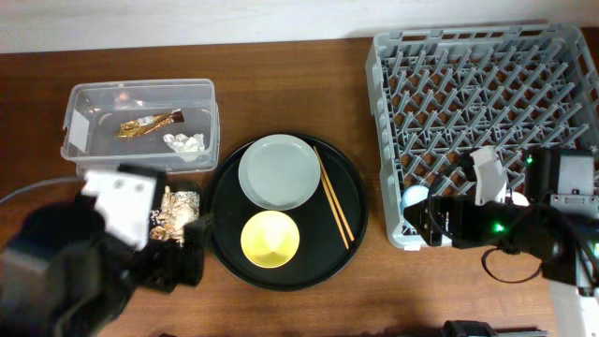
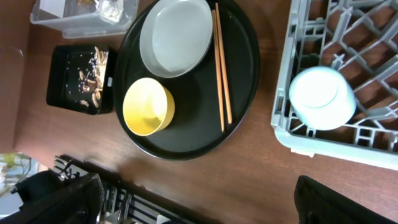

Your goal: Sort waste into correct bins and load items into the dishwasher rack

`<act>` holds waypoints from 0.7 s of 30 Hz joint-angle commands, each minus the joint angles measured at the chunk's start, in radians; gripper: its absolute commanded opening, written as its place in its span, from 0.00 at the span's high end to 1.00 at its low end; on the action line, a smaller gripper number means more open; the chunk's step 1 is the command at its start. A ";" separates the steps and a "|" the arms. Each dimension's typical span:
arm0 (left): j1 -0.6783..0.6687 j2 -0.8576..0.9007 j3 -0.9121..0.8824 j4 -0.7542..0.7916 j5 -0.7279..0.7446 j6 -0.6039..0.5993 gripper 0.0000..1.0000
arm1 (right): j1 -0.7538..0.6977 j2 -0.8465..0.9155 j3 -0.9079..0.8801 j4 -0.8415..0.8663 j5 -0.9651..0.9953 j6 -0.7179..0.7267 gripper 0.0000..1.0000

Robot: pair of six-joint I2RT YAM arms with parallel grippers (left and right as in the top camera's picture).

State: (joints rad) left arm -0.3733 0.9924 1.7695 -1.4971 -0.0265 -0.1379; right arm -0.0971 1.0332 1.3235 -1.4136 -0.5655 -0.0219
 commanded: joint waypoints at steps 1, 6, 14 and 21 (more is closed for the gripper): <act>0.017 -0.122 -0.131 0.263 -0.085 0.055 0.01 | 0.006 0.079 0.005 0.000 0.005 0.004 0.01; 0.174 -0.454 -0.757 0.796 0.107 0.106 0.01 | 0.006 0.259 0.005 0.000 0.005 0.004 0.01; 0.283 -0.962 -1.514 1.237 0.144 0.105 0.01 | 0.006 0.588 0.005 0.000 0.005 0.003 0.01; 0.322 -0.987 -1.760 1.441 0.316 0.106 0.01 | 0.006 0.741 0.005 0.021 0.005 0.004 0.01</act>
State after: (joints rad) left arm -0.0574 0.0154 0.0124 -0.0536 0.2405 -0.0448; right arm -0.0971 1.7523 1.3258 -1.4136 -0.5640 -0.0174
